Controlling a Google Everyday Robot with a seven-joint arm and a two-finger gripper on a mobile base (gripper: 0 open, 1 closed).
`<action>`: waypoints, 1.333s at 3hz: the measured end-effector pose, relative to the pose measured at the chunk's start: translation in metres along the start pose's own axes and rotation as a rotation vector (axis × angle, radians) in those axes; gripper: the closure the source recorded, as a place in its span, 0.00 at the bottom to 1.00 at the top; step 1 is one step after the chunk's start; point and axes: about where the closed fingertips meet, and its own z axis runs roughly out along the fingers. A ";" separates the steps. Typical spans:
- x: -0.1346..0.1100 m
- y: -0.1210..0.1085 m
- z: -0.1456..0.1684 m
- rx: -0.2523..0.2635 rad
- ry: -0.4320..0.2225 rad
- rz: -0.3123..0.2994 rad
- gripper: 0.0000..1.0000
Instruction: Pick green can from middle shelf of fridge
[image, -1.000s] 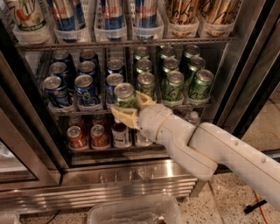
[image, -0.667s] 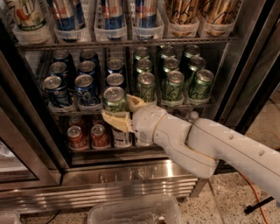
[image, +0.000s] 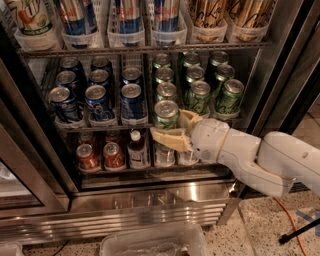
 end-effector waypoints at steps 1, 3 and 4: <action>0.000 -0.013 -0.032 -0.018 -0.032 0.011 1.00; -0.002 0.005 -0.030 -0.076 -0.020 0.012 1.00; -0.007 0.061 -0.032 -0.098 0.003 0.013 1.00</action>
Offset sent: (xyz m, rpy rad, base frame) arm -0.0036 -0.0311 0.0013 0.0252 -0.0038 0.0104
